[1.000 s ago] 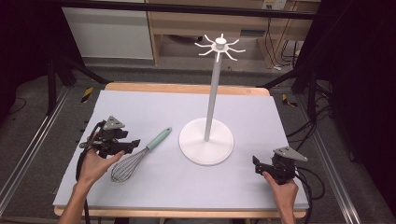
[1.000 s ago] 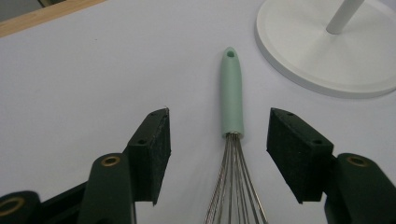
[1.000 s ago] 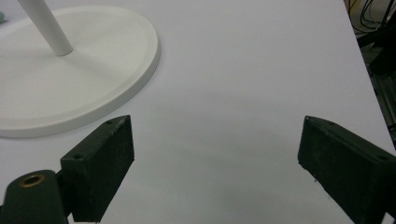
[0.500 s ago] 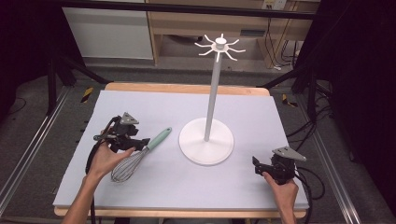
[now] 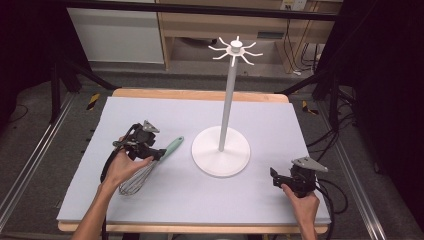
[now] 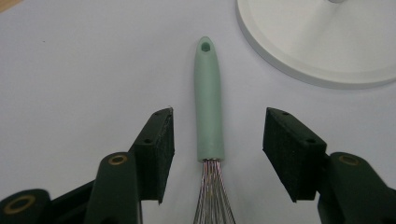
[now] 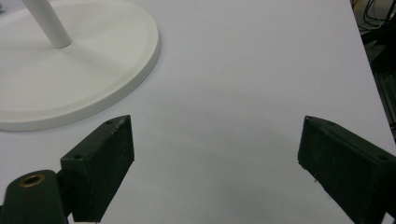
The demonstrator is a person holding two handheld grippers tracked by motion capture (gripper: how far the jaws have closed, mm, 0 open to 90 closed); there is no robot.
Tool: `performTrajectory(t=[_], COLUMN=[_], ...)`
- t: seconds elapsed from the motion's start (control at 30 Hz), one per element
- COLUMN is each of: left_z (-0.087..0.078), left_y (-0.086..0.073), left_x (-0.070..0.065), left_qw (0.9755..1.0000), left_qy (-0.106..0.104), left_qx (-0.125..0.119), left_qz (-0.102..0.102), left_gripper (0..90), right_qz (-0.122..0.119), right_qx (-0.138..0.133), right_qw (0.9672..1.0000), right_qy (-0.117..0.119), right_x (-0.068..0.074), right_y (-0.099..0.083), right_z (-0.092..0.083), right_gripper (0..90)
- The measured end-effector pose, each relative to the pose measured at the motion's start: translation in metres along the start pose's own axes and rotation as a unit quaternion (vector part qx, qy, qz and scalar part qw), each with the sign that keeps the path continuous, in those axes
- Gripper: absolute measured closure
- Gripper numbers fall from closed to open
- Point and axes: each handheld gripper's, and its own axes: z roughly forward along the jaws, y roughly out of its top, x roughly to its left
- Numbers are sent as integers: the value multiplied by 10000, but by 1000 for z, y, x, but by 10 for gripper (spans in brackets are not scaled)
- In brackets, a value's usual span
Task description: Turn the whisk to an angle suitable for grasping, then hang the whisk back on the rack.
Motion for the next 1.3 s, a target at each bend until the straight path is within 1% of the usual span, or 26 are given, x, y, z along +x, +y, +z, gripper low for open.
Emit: performTrajectory(t=[0.03, 0.1, 0.57, 0.63, 0.73, 0.77, 0.9, 0.97, 1.03, 1.1, 1.23, 1.3], left_z=[3, 8, 24, 28, 30, 32, 35, 37, 39, 41, 43, 45], left_y=[1, 3, 7, 6, 4, 4, 4, 5, 5, 5, 5, 4], left_x=[-2, -3, -3, -3, -2, -2, -3, -5, -7, -9, -8, -9], left_qw=[10000, 9999, 9994, 9991, 9989, 9987, 9983, 9982, 9979, 9975, 9971, 9969], left_qy=[11, 1, -56, -58, -65, -79, -58, -86, -75, -52, -64, -34], left_qx=[39, 109, 341, 428, 461, 508, 568, 589, 638, 688, 740, 770], left_qz=[41, 59, 27, 28, 28, 58, 83, 72, 96, 149, 145, 170], left_gripper=[430, 432, 497, 509, 518, 527, 534, 543, 546, 547, 552, 548], right_qz=[0, 27, 2, 8, -27, -15, -44, -68, -78, -37, -63, -59], right_qx=[5, 30, 53, 58, 73, 74, 80, 86, 89, 122, 137, 135], right_qw=[10000, 10000, 10000, 10000, 10000, 10000, 9999, 9999, 9999, 9999, 9999, 9999], right_qy=[0, 23, 40, 44, 47, 63, 51, 52, 52, 92, 66, 82], right_x=[0, 0, 0, 1, 1, 2, 2, 2, 2, 3, 3, 3], right_y=[0, 0, 0, 0, -1, -1, -1, -2, -2, -2, -2, -2], right_z=[0, 0, 2, 2, 3, 3, 3, 2, 2, 2, 3, 3], right_gripper=[112, 112, 112, 112, 112, 112, 112, 112, 112, 113, 115, 115])
